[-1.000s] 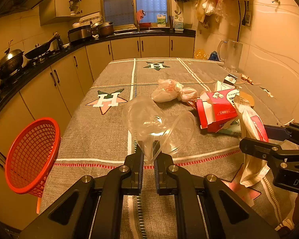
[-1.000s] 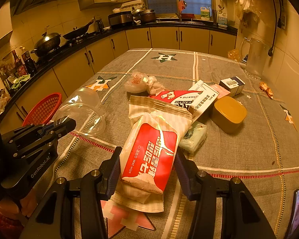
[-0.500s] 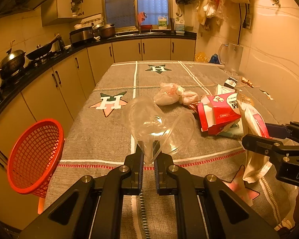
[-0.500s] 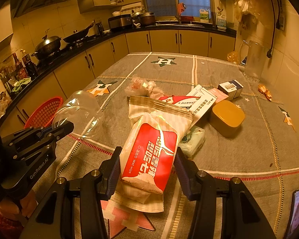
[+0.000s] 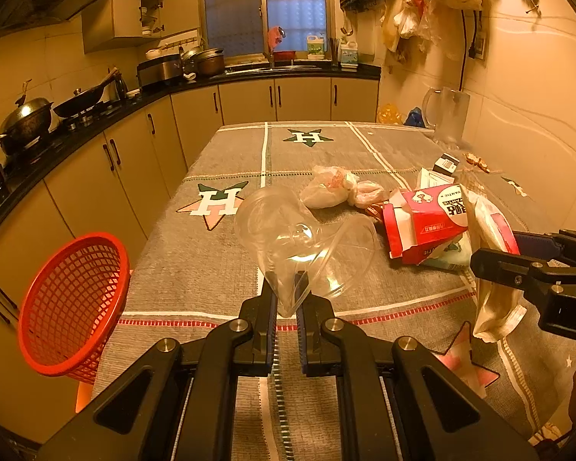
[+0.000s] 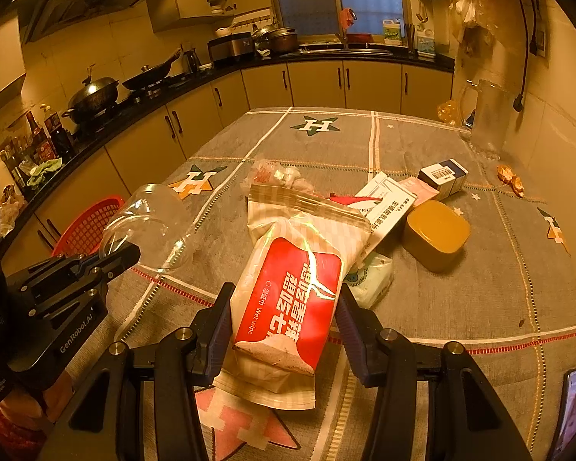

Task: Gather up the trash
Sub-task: 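Lift the clear cup and wet-wipe pack off the table with both tools, then carry the cup and wet-wipe pack over the red basket with both tools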

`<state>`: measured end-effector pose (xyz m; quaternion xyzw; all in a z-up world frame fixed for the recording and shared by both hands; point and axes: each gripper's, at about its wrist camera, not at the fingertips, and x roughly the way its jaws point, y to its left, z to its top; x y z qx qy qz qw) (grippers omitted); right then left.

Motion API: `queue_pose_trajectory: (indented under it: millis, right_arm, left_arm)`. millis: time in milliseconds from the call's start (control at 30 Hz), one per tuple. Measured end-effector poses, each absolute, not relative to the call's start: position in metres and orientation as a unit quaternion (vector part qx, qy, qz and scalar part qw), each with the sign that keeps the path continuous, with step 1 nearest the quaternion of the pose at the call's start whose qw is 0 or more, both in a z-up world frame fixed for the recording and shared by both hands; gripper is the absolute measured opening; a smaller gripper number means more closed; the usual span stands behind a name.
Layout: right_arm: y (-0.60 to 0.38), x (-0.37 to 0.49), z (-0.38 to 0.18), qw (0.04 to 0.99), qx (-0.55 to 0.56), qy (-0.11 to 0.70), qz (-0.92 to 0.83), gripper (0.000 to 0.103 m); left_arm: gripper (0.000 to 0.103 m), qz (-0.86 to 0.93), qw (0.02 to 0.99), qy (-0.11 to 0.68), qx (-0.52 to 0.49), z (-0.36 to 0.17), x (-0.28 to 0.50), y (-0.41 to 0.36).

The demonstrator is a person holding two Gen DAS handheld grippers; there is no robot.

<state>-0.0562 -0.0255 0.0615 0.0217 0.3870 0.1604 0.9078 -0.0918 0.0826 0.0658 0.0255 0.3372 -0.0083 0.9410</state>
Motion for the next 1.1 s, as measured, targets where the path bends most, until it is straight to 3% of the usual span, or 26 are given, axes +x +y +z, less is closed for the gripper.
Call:
queue_pose_trajectory:
  millis: [1100]
  right_arm:
    - [0.008, -0.038, 0.080, 0.903, 0.022, 0.378, 0.202, 0.055]
  left_arm:
    - [0.009, 0.045, 0.948, 0.315, -0.001, 0.082, -0.101, 0.133]
